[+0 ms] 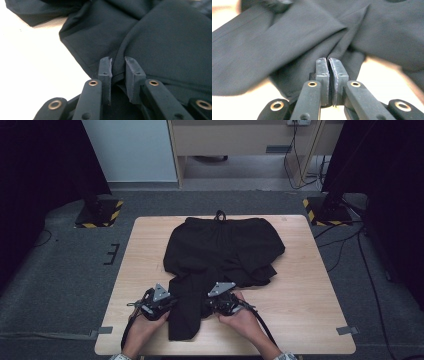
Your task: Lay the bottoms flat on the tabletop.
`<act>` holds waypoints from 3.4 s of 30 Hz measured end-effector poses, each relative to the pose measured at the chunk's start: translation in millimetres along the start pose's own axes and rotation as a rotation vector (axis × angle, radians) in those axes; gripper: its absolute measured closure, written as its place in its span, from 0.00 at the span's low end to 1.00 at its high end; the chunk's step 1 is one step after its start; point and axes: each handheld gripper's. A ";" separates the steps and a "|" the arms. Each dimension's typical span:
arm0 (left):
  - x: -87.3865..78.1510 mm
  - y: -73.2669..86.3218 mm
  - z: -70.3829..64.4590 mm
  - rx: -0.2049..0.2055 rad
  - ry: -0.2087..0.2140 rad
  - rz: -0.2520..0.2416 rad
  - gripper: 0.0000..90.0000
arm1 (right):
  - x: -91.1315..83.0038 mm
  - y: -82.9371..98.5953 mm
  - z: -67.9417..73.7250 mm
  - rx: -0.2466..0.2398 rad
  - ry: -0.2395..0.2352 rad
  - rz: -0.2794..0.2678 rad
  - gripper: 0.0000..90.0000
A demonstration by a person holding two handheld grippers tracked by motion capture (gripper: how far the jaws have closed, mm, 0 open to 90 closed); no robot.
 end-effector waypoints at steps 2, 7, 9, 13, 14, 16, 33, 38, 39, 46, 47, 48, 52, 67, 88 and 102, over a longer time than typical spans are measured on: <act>-6.6 3.8 4.3 -0.010 0.003 -0.008 0.87 | -1.2 3.3 8.4 -0.021 -0.026 -0.007 0.94; -20.8 19.3 2.2 0.011 0.022 0.019 0.89 | -10.6 2.1 15.4 -0.006 -0.035 -0.068 0.74; -25.4 24.0 -0.2 0.026 0.024 0.030 0.90 | -15.5 -4.6 10.1 0.022 -0.002 -0.096 0.66; -34.6 37.1 0.9 0.036 0.025 0.049 0.91 | -19.5 -17.4 0.9 0.053 0.059 -0.132 0.54; -36.4 39.8 2.4 0.029 0.030 0.049 0.91 | -18.7 -20.5 -0.3 0.058 0.067 -0.139 0.50; -40.3 44.1 3.9 0.032 0.040 0.047 0.92 | -15.2 -26.8 -1.8 0.060 0.083 -0.156 0.45; -45.1 42.4 22.9 -0.106 -0.049 -0.103 0.51 | 17.6 -33.7 7.5 -0.028 0.091 -0.060 0.74; -31.3 37.2 30.5 -0.131 -0.035 -0.066 0.53 | 21.9 -29.0 6.4 -0.052 0.100 -0.025 0.93; -30.1 38.3 29.8 -0.125 -0.022 -0.054 0.55 | 20.1 -27.6 6.2 -0.050 0.096 -0.029 0.95; -27.7 41.0 23.9 -0.082 -0.027 0.000 0.61 | -9.7 3.3 -5.2 -0.005 0.109 -0.081 0.97; -27.0 41.5 23.1 -0.078 -0.033 0.011 0.61 | -13.5 9.0 -6.8 -0.003 0.127 -0.080 0.97; -26.6 42.1 22.8 -0.073 -0.035 0.021 0.61 | -16.6 14.4 -8.1 0.005 0.124 -0.081 0.96; -30.9 44.4 22.6 -0.071 -0.043 0.017 0.60 | -31.3 27.8 -12.5 0.038 0.101 -0.100 0.79; -36.4 42.2 13.7 -0.053 -0.027 -0.015 0.60 | -44.6 -20.1 -4.5 0.048 0.110 -0.174 0.67; -42.9 53.3 7.9 -0.037 -0.036 0.036 0.61 | 6.1 1.6 9.2 0.031 0.074 -0.036 0.42; -2.8 20.4 41.5 -0.143 -0.061 -0.009 0.38 | 8.1 -5.0 -2.0 0.047 0.070 -0.051 0.27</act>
Point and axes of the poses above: each handheld gripper's, and its own axes: x roughly forward along the jaws, y roughly out of its underside, z roughly to its left, and after that the axes turned 8 degrees about z, right-handed
